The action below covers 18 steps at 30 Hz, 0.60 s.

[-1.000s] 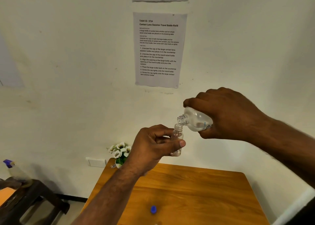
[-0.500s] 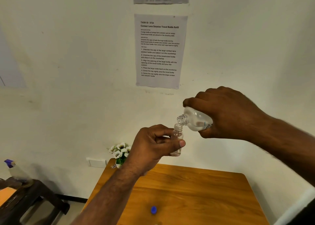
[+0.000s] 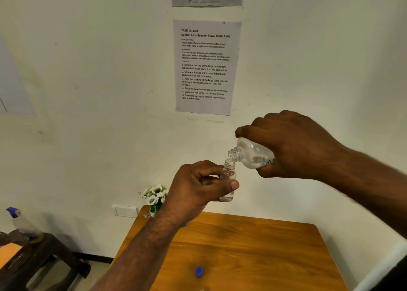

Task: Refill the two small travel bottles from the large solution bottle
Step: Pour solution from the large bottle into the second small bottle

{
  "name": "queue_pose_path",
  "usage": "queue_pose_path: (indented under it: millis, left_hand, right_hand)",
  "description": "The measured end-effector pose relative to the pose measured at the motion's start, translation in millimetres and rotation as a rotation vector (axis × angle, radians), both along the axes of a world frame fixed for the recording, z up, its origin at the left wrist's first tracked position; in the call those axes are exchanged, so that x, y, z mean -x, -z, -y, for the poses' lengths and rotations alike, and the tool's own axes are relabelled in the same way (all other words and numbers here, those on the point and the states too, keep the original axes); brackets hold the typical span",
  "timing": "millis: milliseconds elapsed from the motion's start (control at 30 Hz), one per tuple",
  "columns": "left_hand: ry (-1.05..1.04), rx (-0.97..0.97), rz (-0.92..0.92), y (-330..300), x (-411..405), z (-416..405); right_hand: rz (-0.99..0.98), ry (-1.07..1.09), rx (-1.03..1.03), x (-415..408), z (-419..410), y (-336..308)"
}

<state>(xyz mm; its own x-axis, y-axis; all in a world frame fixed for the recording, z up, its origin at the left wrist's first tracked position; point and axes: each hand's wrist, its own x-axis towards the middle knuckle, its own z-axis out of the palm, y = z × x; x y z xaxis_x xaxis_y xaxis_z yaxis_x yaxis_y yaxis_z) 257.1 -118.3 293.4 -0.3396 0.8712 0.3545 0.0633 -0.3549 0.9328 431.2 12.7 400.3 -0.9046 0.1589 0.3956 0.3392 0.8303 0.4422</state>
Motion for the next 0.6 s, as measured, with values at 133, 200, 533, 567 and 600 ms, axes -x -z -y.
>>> queue_pose_path:
  millis: [133,200,533,567,600]
  left_hand:
    - [-0.009,0.005,-0.011,-0.5,0.1,0.7]
    - [-0.013,0.005,-0.015,-0.4,0.1,0.9]
    - [-0.015,0.002,-0.022,0.2,1.0,1.2]
    - [-0.015,0.002,-0.023,0.3,1.2,1.2]
    - [-0.016,0.001,-0.027,0.5,1.3,1.3]
  right_hand:
    - [-0.008,-0.015,0.003,-0.1,-0.1,0.1]
    - [-0.008,-0.015,0.001,-0.4,-0.2,0.1]
    - [0.002,-0.001,-0.008,0.0,1.4,-0.5]
    - [0.002,-0.003,-0.006,0.3,1.6,-0.1]
    - [0.002,-0.005,-0.005,0.4,1.7,0.1]
